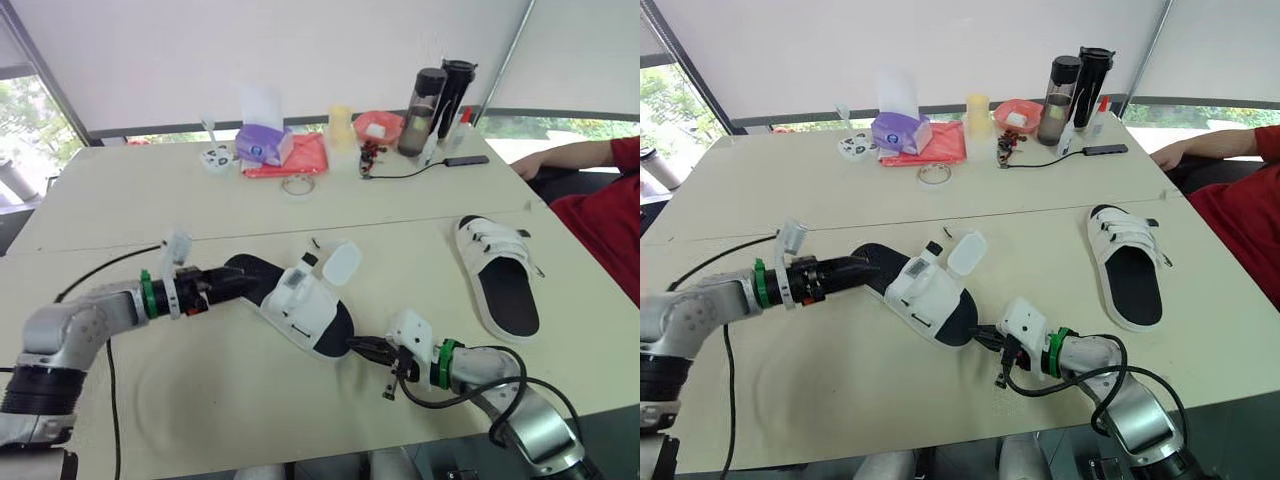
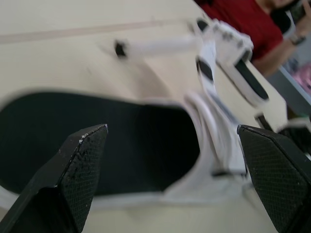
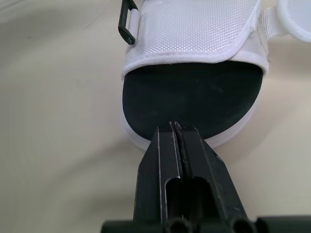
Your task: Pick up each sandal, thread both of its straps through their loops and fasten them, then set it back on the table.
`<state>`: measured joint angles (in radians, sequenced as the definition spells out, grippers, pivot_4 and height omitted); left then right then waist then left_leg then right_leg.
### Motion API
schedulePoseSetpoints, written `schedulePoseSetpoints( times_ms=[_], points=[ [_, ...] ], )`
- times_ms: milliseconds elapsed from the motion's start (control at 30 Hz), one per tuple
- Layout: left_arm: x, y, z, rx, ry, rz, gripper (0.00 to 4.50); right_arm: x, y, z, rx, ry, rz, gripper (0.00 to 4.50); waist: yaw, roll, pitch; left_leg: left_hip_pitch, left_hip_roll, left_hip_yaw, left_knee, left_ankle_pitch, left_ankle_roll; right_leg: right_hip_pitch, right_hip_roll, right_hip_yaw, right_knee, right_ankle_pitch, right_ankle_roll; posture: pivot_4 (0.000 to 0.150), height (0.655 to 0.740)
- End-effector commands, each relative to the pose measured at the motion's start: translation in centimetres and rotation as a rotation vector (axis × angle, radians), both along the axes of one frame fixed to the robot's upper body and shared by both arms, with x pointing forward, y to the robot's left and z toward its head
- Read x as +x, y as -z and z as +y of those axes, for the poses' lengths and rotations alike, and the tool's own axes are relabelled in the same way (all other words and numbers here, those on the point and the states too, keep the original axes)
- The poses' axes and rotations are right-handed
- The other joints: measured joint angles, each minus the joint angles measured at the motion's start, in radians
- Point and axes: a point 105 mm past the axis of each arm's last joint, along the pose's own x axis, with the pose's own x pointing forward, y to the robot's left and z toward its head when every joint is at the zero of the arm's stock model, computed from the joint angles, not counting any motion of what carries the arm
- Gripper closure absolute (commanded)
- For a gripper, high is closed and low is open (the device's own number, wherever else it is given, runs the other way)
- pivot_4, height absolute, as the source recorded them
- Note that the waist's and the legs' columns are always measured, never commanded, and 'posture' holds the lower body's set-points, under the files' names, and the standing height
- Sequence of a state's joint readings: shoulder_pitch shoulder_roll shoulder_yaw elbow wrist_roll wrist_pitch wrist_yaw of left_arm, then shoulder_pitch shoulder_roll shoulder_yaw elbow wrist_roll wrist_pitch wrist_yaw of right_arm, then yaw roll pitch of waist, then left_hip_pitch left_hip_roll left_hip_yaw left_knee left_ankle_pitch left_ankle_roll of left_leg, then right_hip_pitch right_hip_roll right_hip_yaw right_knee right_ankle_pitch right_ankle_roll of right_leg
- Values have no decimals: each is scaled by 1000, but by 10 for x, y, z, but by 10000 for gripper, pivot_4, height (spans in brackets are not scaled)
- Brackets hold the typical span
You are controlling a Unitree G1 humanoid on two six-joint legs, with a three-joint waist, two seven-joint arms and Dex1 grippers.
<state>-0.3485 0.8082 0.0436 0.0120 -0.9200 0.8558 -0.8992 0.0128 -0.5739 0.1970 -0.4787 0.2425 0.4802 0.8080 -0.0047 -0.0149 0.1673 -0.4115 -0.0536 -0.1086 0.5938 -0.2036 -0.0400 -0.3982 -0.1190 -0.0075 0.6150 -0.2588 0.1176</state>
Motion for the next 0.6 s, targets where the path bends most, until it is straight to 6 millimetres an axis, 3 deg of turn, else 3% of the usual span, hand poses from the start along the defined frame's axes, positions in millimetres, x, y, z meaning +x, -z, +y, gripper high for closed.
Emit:
schedulePoseSetpoints(
  times_ms=[33,133,333,600],
  points=[
    [-10,-10,-8,29,109,-56,657,-16,-14,6,52,-60,59,45000,2,-1,2,0,0,0,0,0,0,0,0,0,0,0,0,1500,7400],
    [-21,-4,-16,32,185,-35,657,-13,-19,13,80,-52,56,45000,-1,-1,2,-3,0,0,0,0,0,-3,0,0,0,0,0,1500,7400],
    [-55,8,-33,26,328,30,657,13,-4,13,44,45,14,45000,-7,0,3,-7,0,0,0,0,0,-8,0,0,1,0,0,1500,7400],
    [-61,5,-42,16,350,13,657,25,6,3,-10,67,-24,45000,-4,0,3,-7,-1,0,3,0,0,-6,0,0,2,1,0,1500,7400]
  ],
)
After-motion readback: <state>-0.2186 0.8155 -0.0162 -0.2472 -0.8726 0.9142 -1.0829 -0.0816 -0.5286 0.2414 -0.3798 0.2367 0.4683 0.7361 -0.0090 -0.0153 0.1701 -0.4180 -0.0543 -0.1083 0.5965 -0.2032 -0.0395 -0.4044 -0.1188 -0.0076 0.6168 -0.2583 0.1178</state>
